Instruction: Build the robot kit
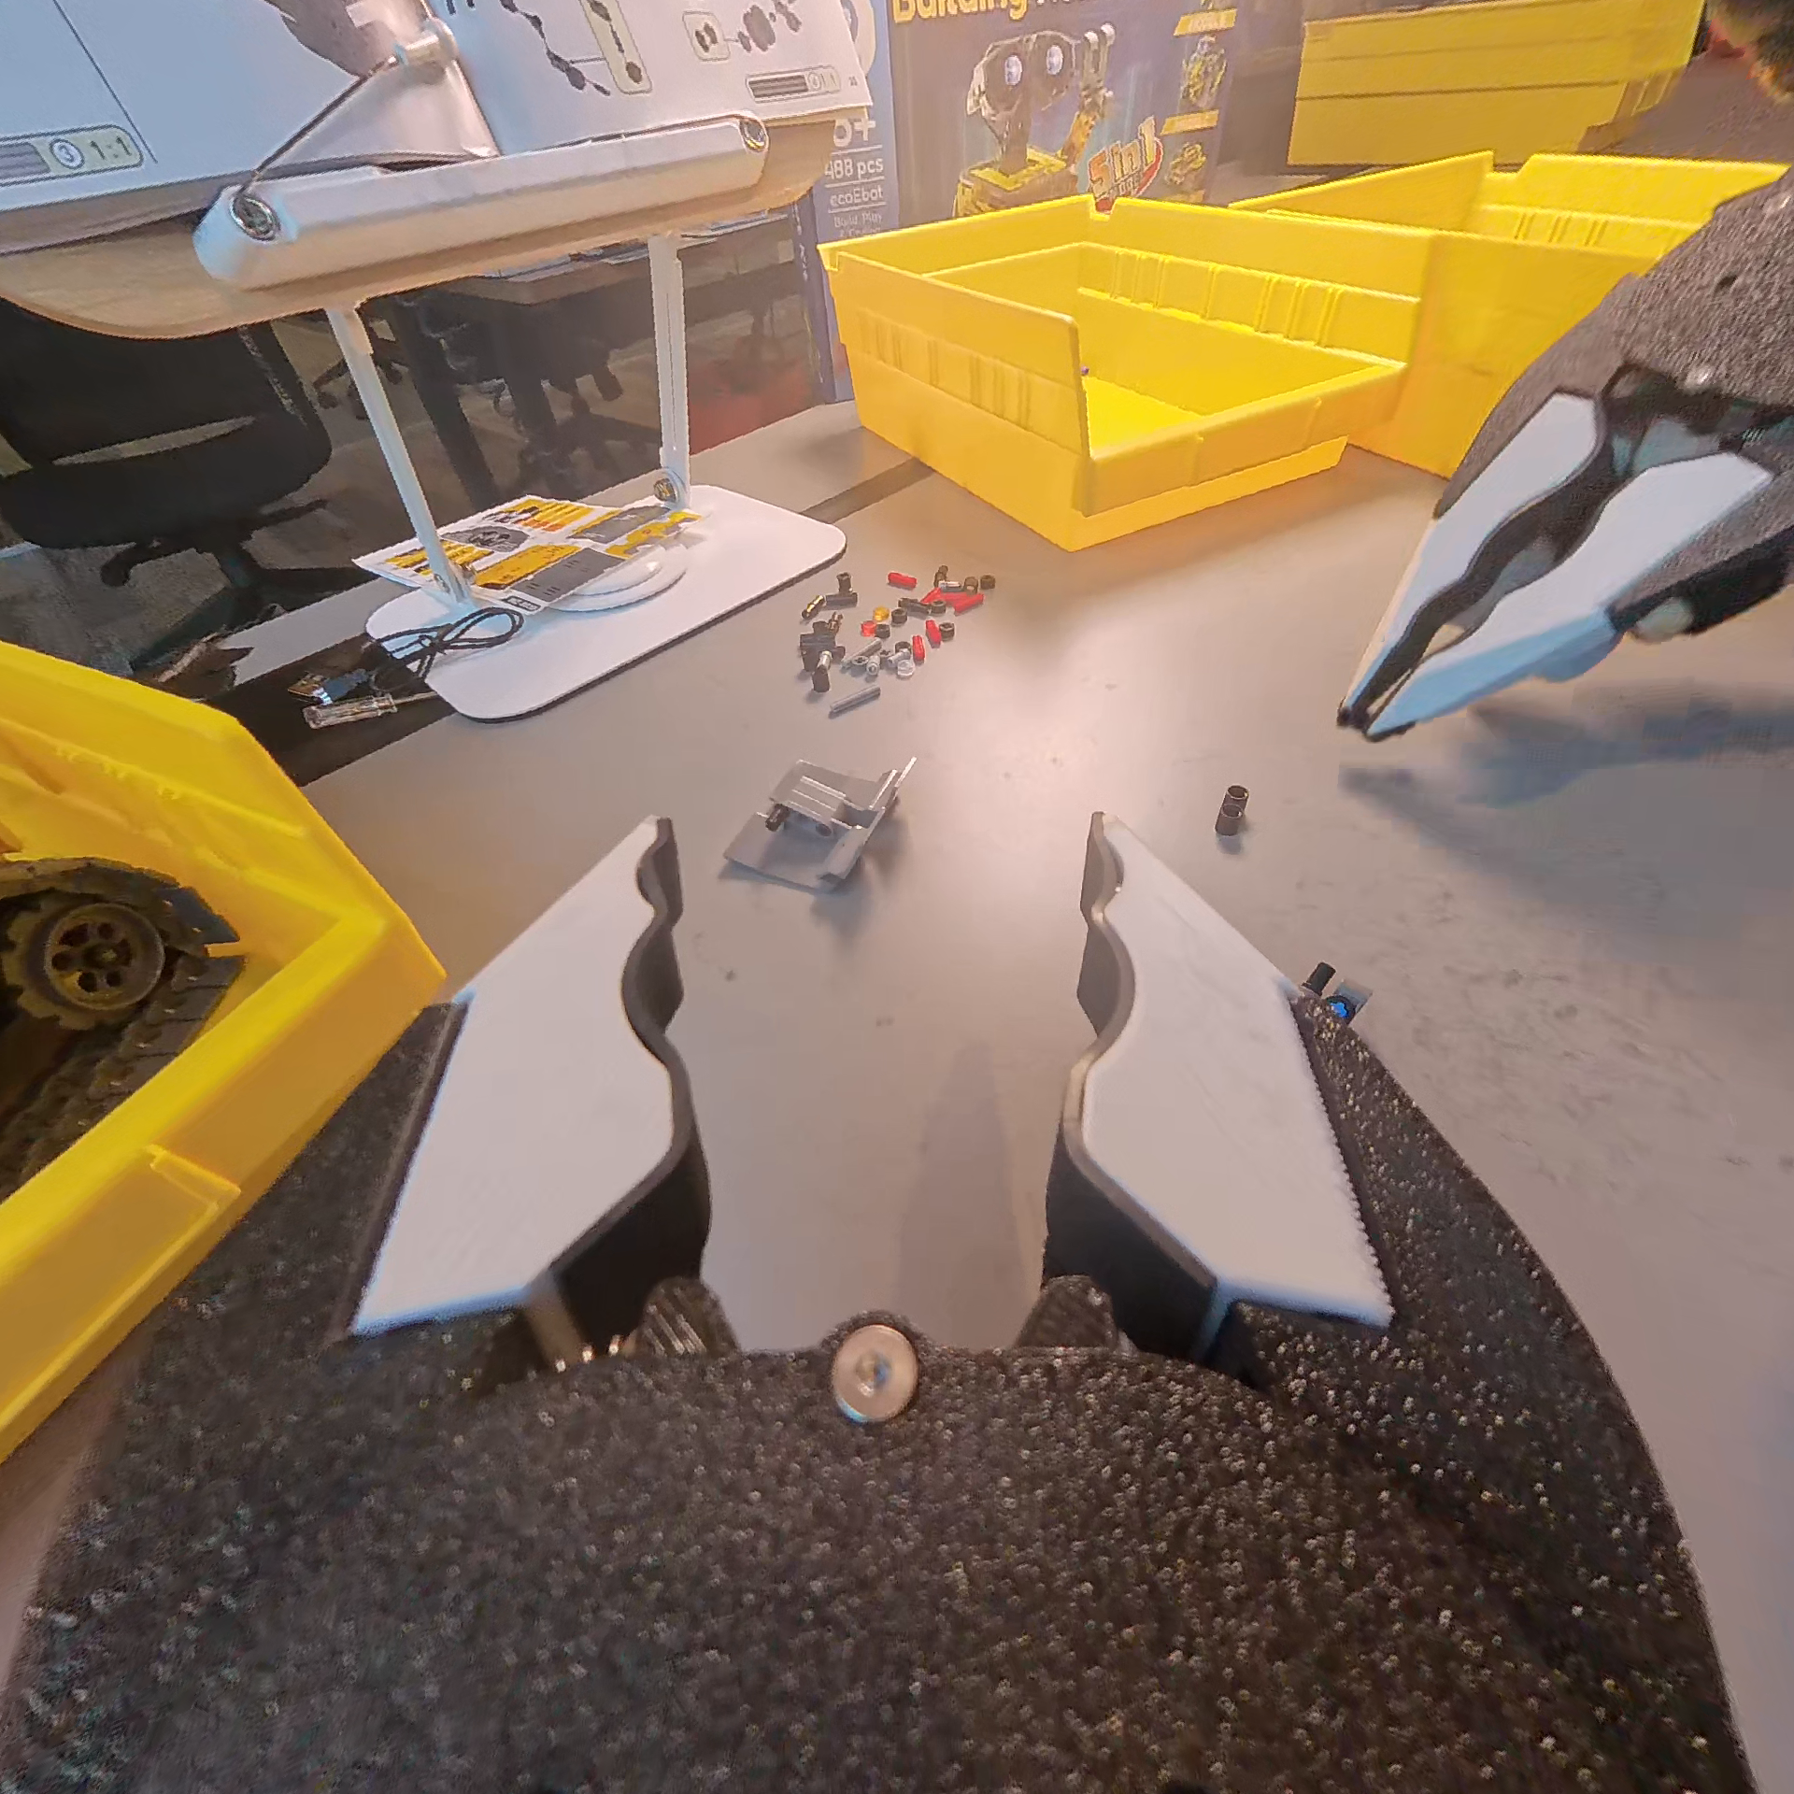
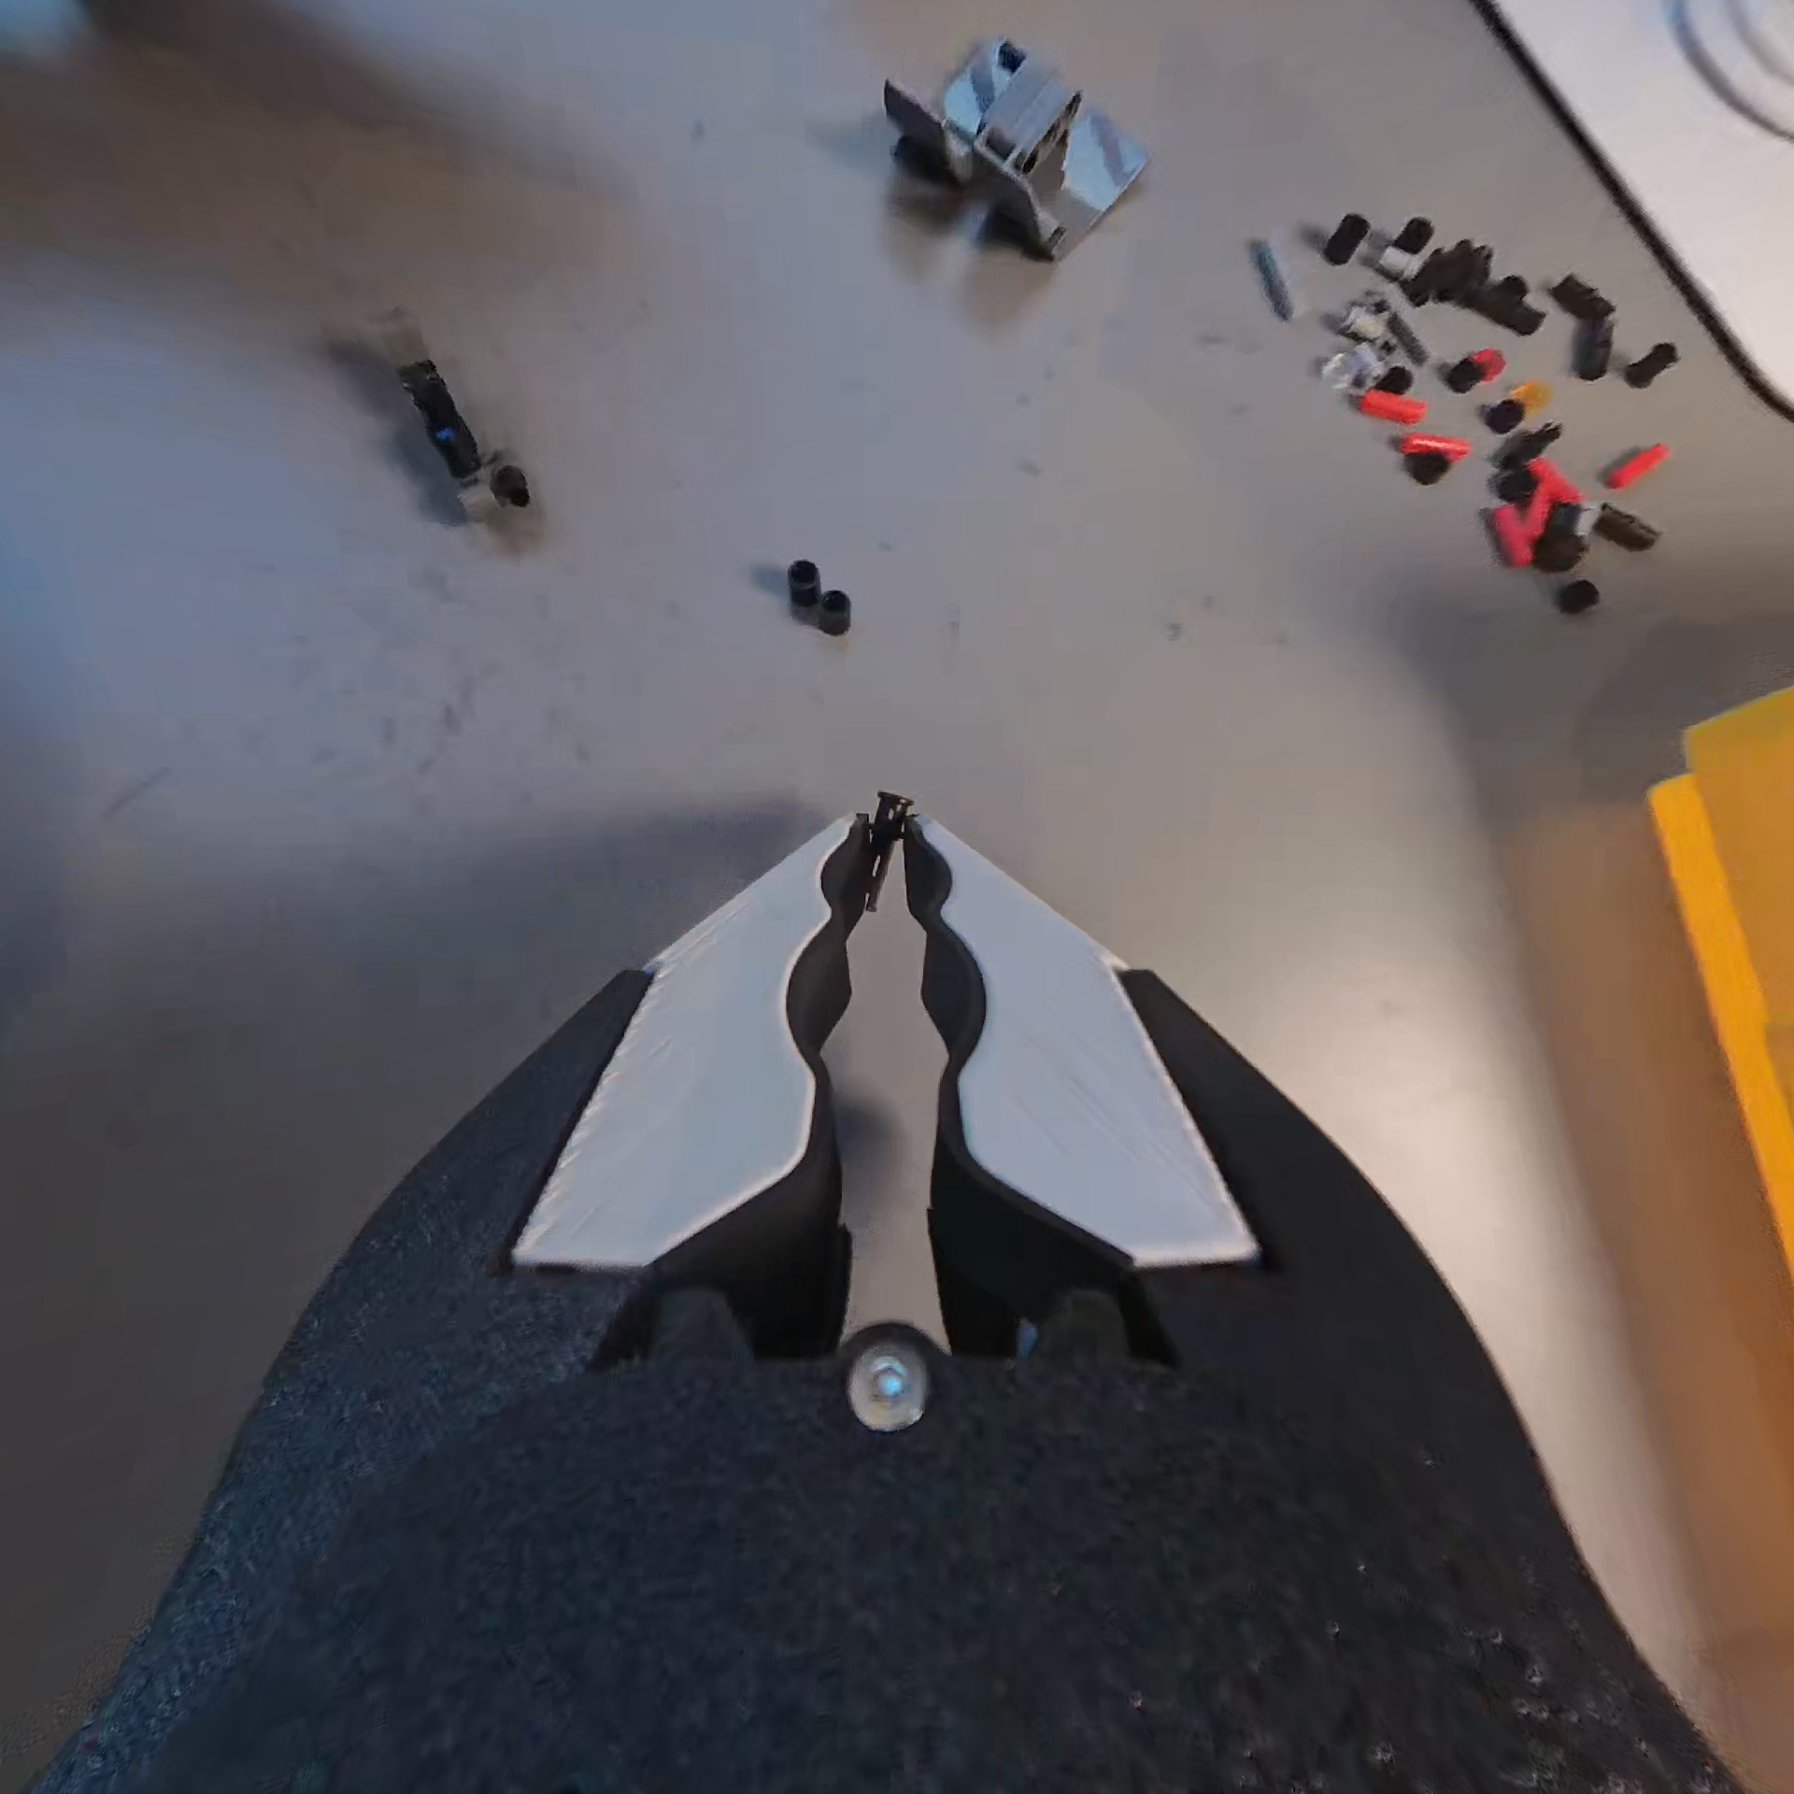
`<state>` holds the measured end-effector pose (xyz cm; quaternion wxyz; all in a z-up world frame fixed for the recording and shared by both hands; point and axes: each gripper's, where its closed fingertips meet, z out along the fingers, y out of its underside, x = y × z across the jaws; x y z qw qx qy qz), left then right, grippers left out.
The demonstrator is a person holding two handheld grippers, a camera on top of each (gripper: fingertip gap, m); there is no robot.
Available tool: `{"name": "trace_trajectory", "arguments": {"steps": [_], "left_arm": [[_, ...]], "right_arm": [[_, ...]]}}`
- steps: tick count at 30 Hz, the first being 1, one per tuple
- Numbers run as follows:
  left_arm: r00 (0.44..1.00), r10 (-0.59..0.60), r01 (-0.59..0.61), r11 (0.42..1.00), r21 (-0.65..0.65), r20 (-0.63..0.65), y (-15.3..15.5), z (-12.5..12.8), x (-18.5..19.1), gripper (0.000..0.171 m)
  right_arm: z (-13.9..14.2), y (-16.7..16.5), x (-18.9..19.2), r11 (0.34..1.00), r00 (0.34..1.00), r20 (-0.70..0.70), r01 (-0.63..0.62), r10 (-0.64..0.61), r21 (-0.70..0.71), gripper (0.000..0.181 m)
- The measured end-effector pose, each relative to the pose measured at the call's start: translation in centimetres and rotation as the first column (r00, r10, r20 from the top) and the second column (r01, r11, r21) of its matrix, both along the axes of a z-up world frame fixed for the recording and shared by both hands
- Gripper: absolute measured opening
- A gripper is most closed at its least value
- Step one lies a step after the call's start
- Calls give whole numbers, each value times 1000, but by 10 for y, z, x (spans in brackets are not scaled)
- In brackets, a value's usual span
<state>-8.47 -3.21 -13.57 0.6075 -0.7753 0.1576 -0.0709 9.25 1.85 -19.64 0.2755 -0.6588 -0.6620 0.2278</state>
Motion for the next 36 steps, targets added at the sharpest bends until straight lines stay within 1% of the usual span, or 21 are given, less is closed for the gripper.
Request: {"name": "trace_trajectory", "arguments": {"steps": [2,4,6,8,9,10,12,13,15,16,17,19,21,23,24,26,29,32,34,36], "left_arm": [[1000,2,-1,1000,-1,9,0,0,-1,82],[1000,-1,1,1000,-5,16,0,0,-1,82],[1000,-5,5,1000,-11,16,0,-1,-1,82],[1000,-7,7,1000,-13,10,0,-1,0,82],[1000,-7,7,1000,-13,8,0,-1,0,82],[1000,-6,6,1000,-12,6,0,-2,0,82],[1000,-5,5,1000,-13,7,0,-2,0,82],[1000,-4,4,1000,-14,10,0,-1,0,82],[1000,-2,2,1000,-16,13,0,-2,-1,82],[1000,-2,2,1000,-17,14,1,-2,-1,82],[1000,-2,2,1000,-17,13,1,-2,-1,82],[1000,-1,1,1000,-16,8,0,-2,-1,82],[1000,0,0,1000,-17,3,1,-2,0,82],[1000,3,-3,1000,-21,1,1,-3,-1,82],[1000,5,-5,1000,-23,0,1,-3,-1,81],[1000,9,-9,1000,-25,0,2,-4,-1,81],[1000,16,-16,1000,-25,-1,2,-4,-2,81],[1000,22,-22,999,-32,1,3,-5,-3,81],[1000,25,-24,999,-36,4,3,-5,-4,80],[1000,25,-24,999,-32,6,3,-4,-4,80]], "right_arm": [[-11,-4,-6,1000,1000,21,-6,6,-14,6],[-18,-4,-6,1000,999,50,-13,12,5,7],[-17,-4,-6,1000,999,41,-16,16,-3,7],[-14,-3,-5,1000,1000,25,-12,12,2,16],[-7,0,-5,1000,1000,-5,-6,6,12,18],[8,1,-3,1000,999,-54,-7,7,15,19],[58,15,7,999,979,-203,38,-31,34,19],[86,29,18,995,961,-268,82,-66,49,19],[139,68,56,972,916,-366,212,-162,100,19],[158,91,80,951,898,-382,284,-219,124,18],[171,115,106,923,883,-376,355,-280,147,18],[183,161,160,858,854,-335,477,-399,192,18],[176,203,213,785,818,-236,571,-524,239,19],[159,239,259,722,770,-116,631,-627,284,18],[148,253,276,700,742,-63,653,-667,289,18],[125,271,297,683,703,34,676,-710,276,19],[96,288,311,670,655,162,683,-738,292,16],[67,299,308,648,600,244,720,-761,248,14],[52,312,297,598,561,213,777,-800,198,17],[41,328,289,512,496,133,847,-858,141,30]]}}
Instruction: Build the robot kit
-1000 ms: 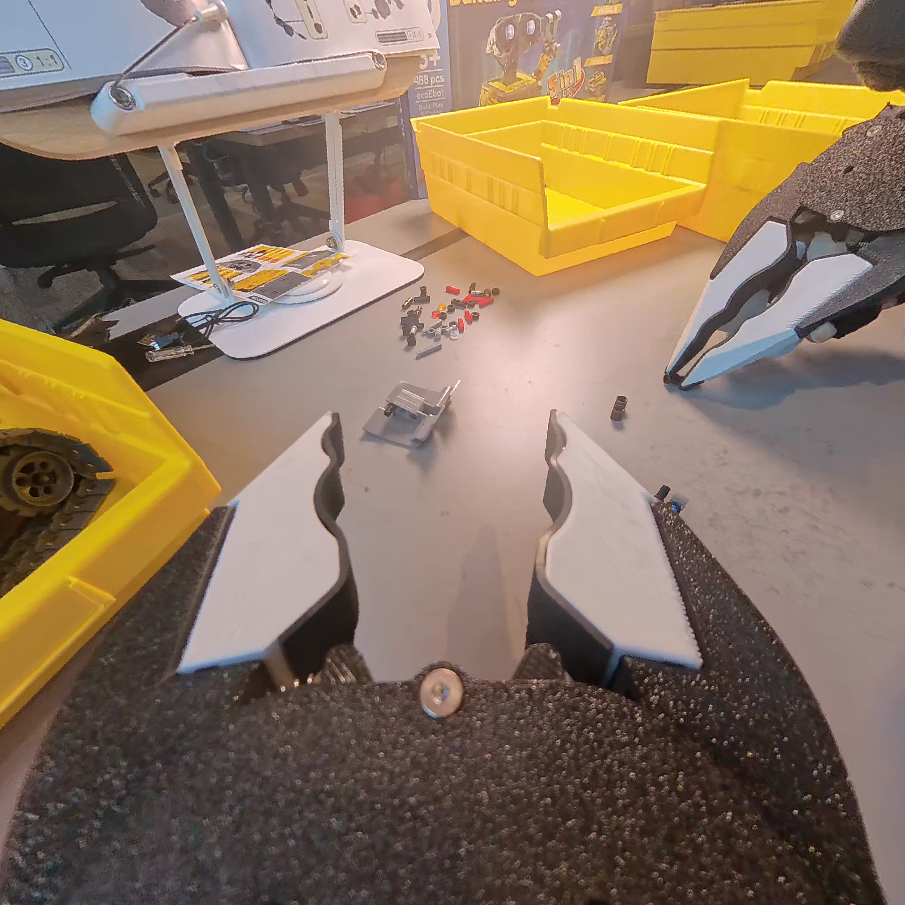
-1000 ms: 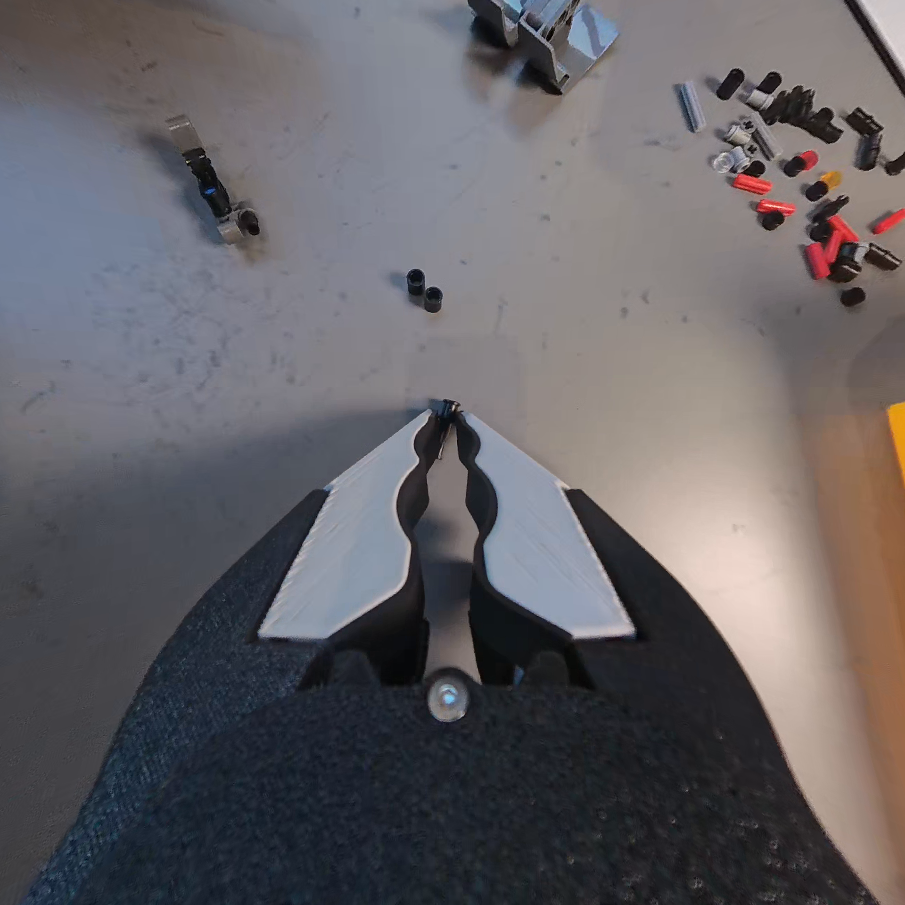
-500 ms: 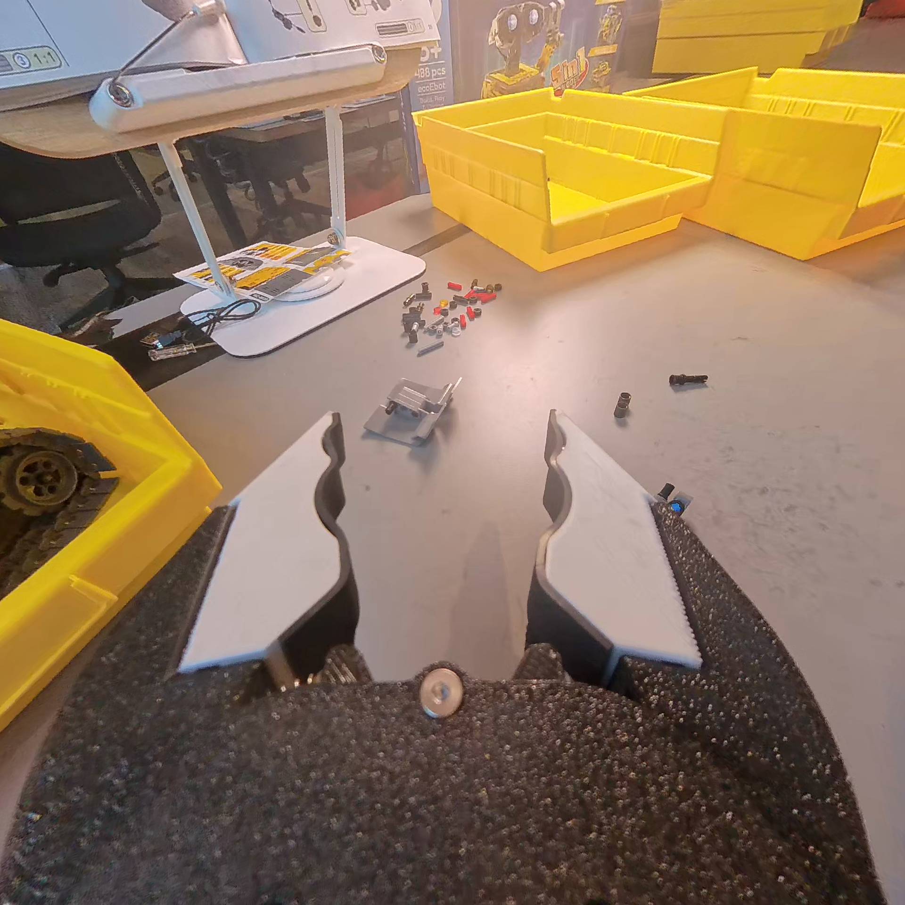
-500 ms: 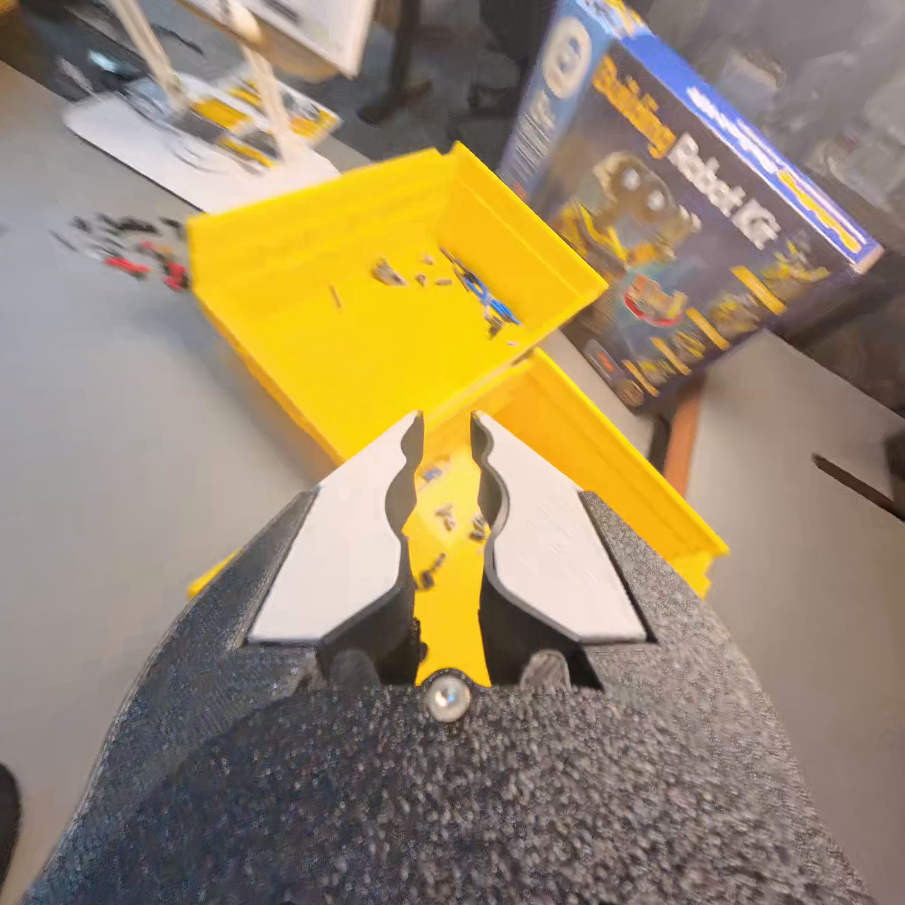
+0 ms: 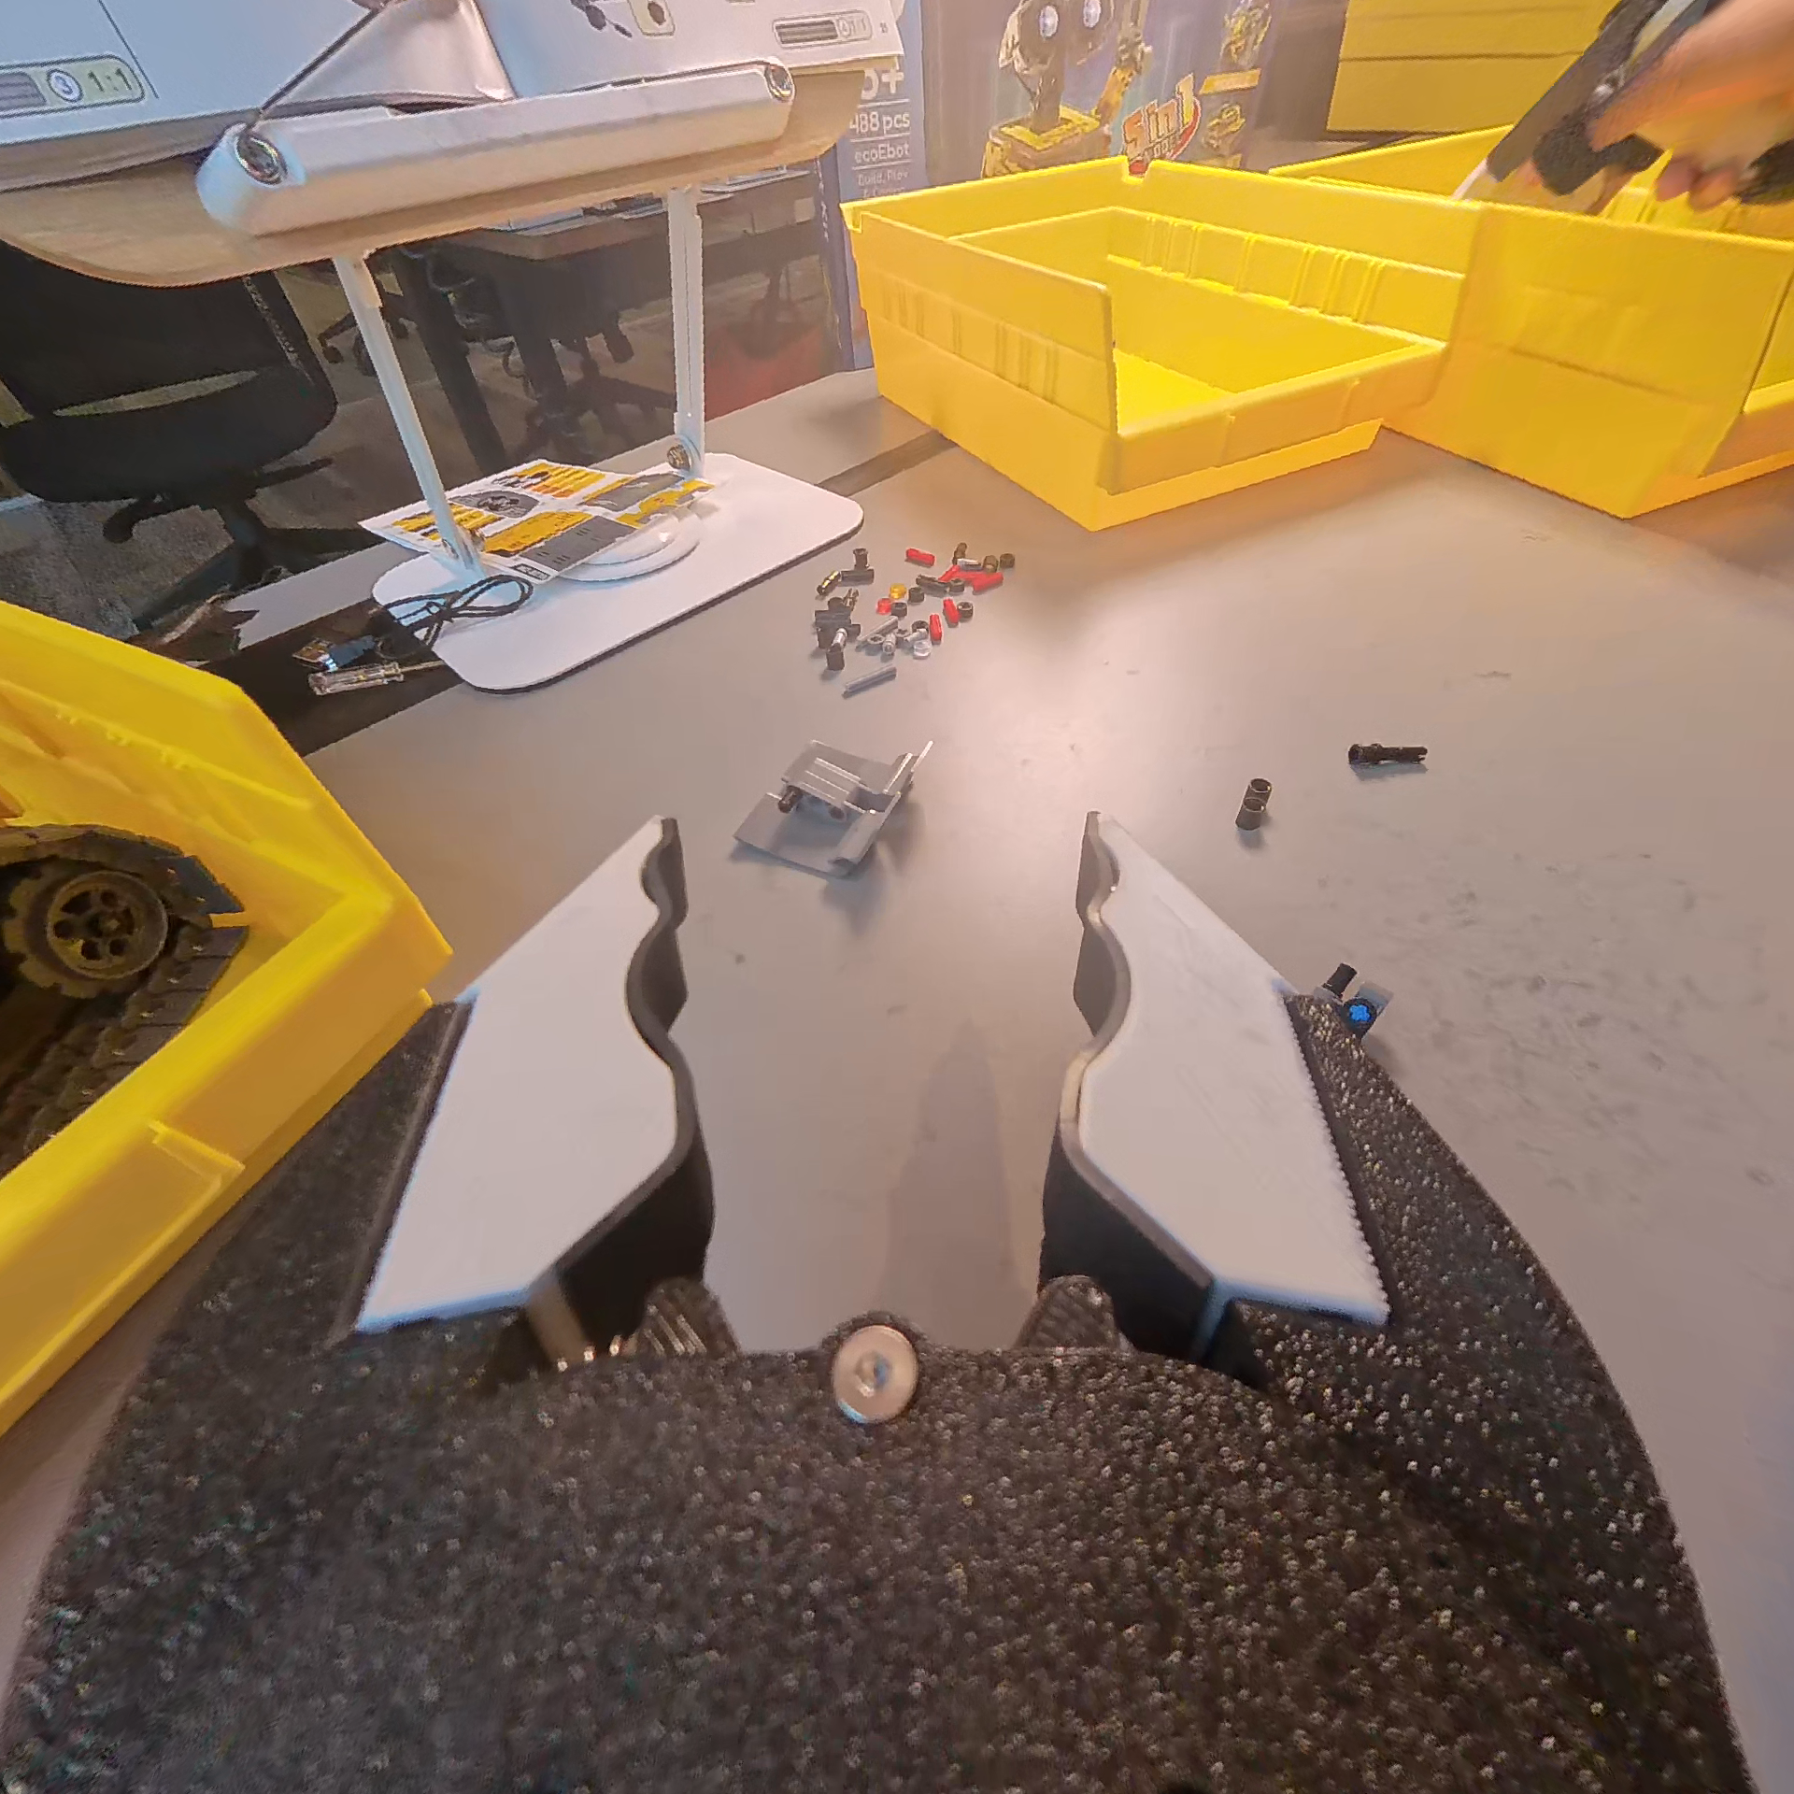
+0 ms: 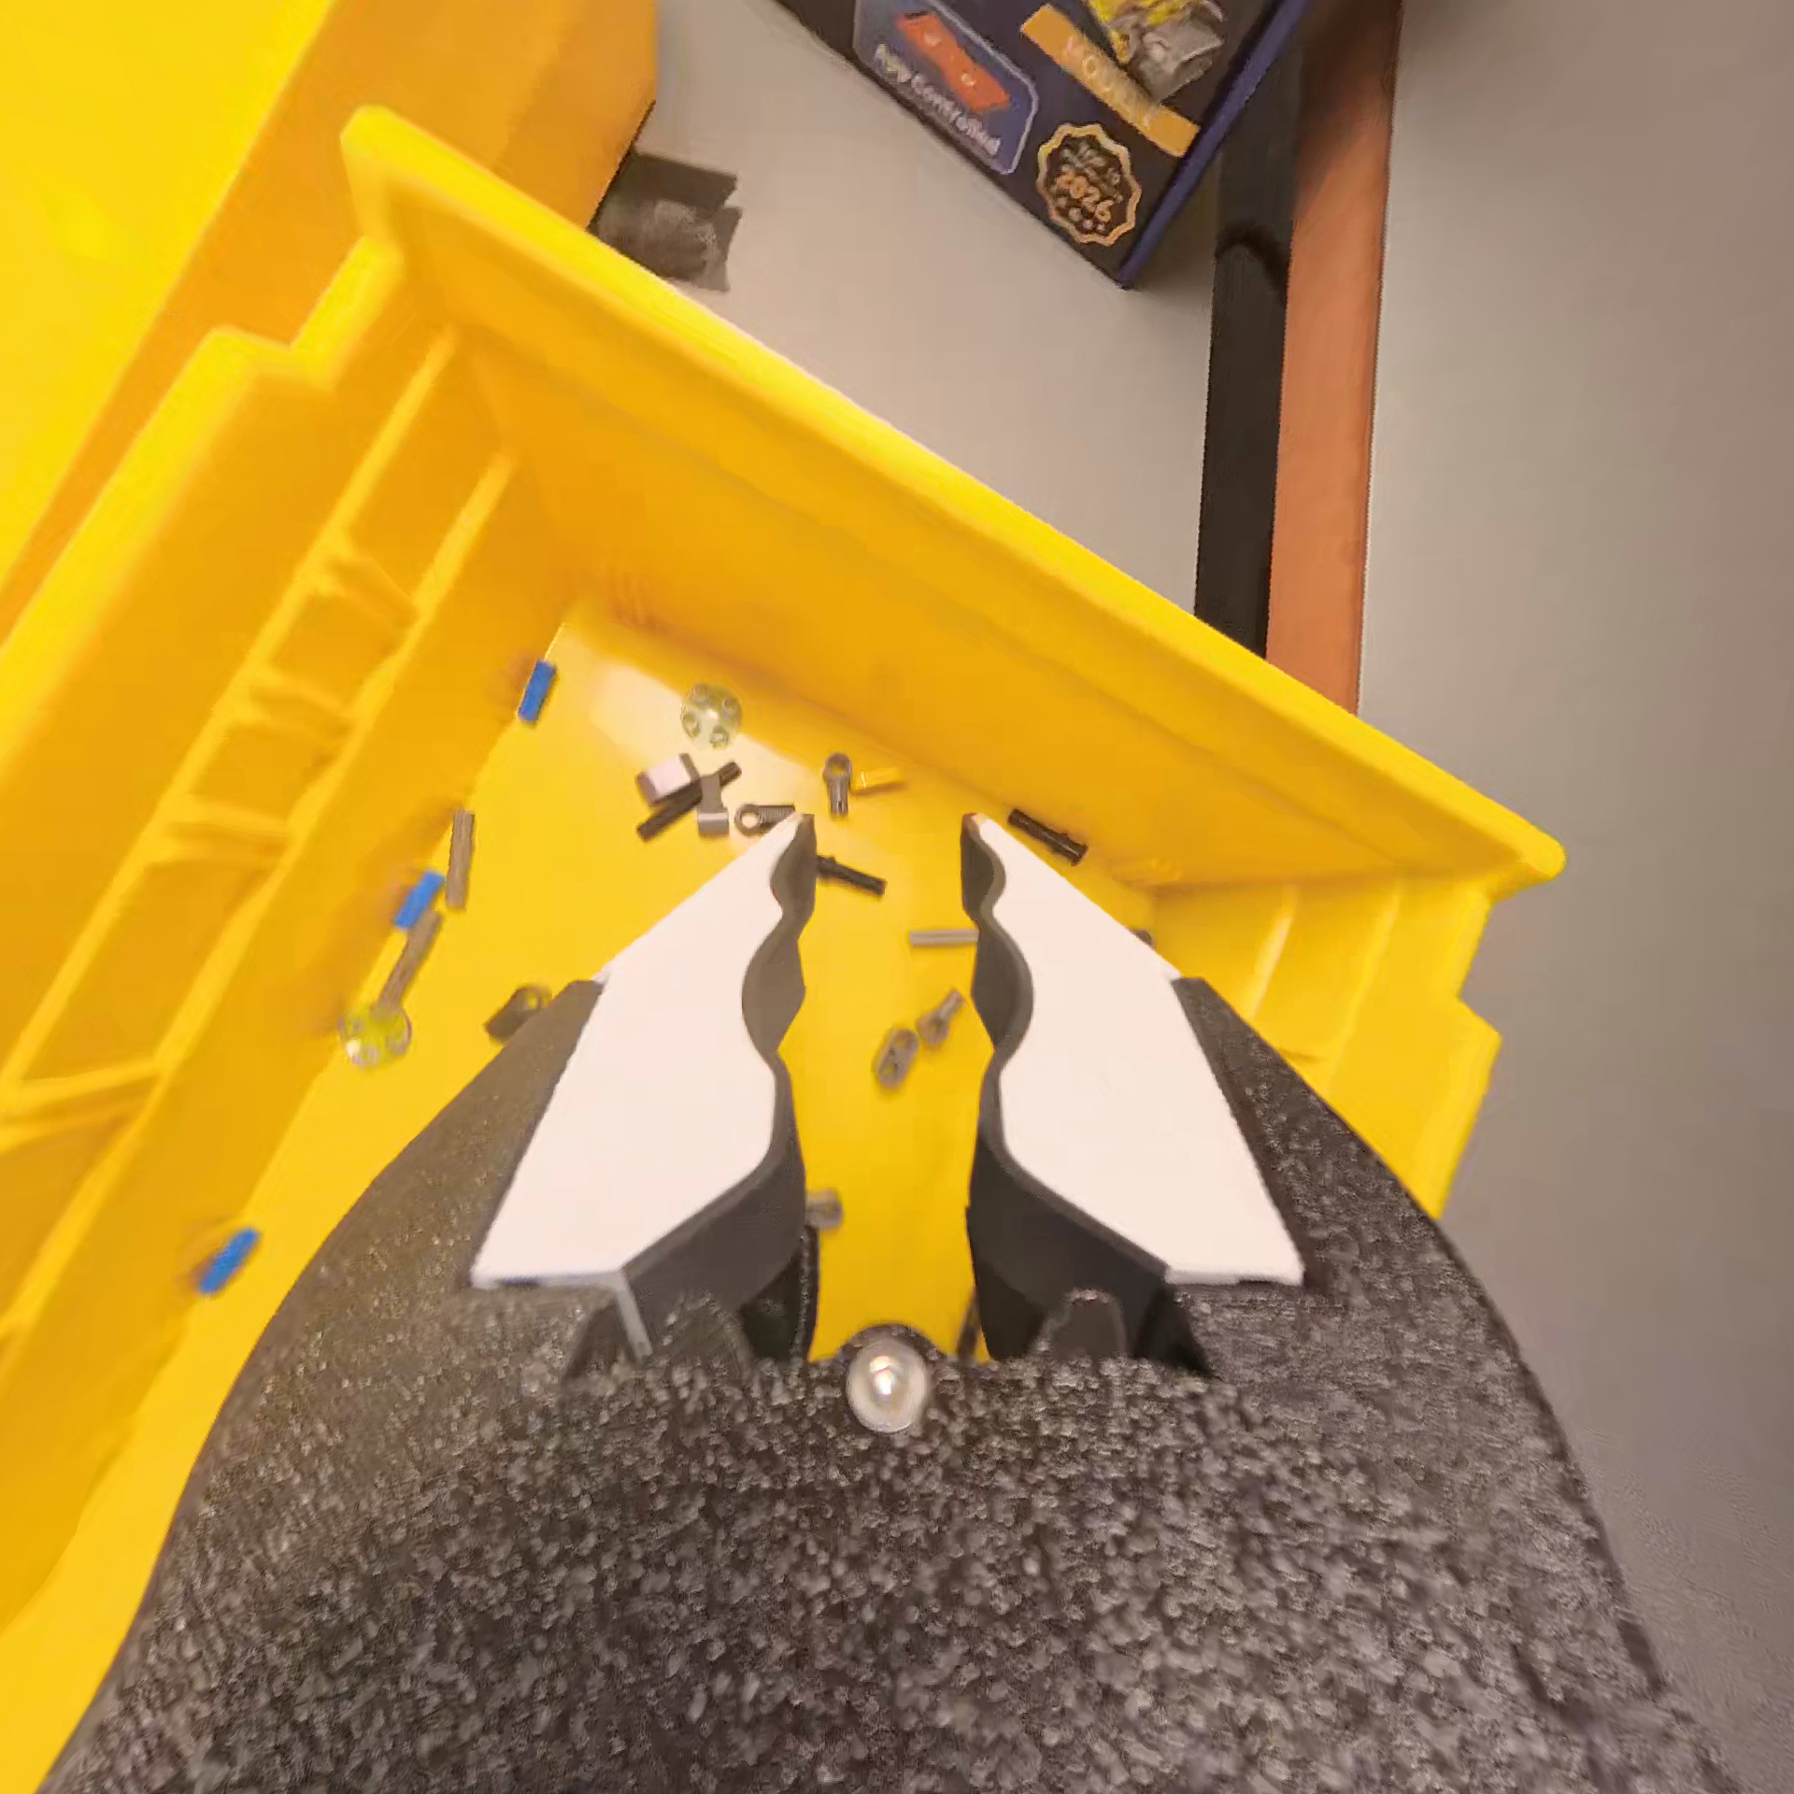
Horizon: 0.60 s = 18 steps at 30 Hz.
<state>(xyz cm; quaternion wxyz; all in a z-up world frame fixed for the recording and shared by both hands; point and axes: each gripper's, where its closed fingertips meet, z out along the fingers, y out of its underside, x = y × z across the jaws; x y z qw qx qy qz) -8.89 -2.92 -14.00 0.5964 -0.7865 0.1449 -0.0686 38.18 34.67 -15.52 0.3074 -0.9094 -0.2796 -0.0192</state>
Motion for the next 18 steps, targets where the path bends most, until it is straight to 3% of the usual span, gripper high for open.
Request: {"name": "trace_trajectory", "arguments": {"steps": [5,9,18], "left_arm": [[1000,-18,18,1000,11,11,-3,2,2,80],[999,-40,40,999,5,18,-3,2,5,80],[997,-49,49,999,7,59,-5,4,4,80]], "right_arm": [[-22,23,18,964,942,-219,266,-256,19,32],[-42,26,36,936,914,-211,351,-346,-15,27],[-50,33,44,908,898,-139,419,-418,-25,26]]}}
